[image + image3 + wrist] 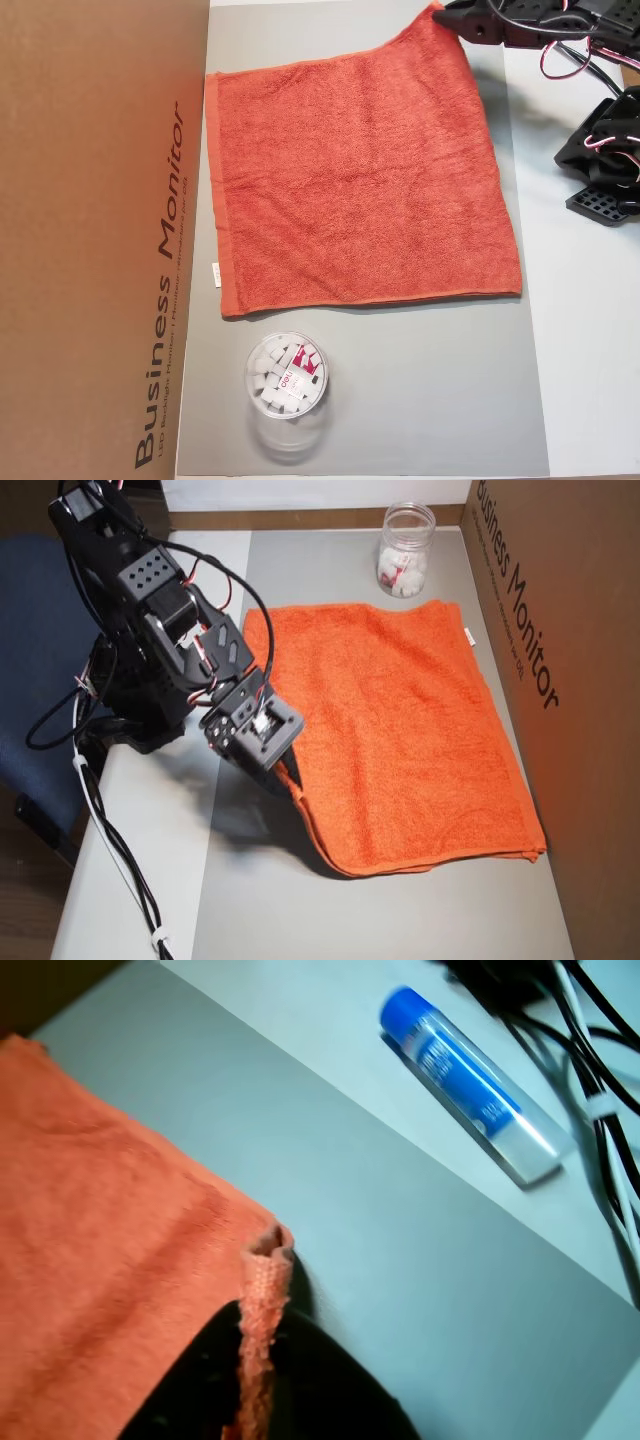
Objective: Fold the blanket.
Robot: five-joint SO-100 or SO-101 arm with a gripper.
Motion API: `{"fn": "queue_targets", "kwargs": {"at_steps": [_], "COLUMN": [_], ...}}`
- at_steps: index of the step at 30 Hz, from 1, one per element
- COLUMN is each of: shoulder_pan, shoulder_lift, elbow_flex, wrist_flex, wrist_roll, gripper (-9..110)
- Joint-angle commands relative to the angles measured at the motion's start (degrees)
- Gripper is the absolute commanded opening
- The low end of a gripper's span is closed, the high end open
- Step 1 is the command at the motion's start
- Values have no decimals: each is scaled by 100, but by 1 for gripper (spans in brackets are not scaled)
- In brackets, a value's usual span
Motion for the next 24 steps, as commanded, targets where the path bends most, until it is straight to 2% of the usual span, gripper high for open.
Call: {"fn": "queue_targets", "kwargs": {"at_steps": [1,24], "shoulder_pan": [-220,-2083], "shoulder_lift": [193,-158], "elbow_flex": [-448,-1661], "wrist_flex": [-26,-105], "wrist_roll": [62,-26], "gripper": [0,0]}}
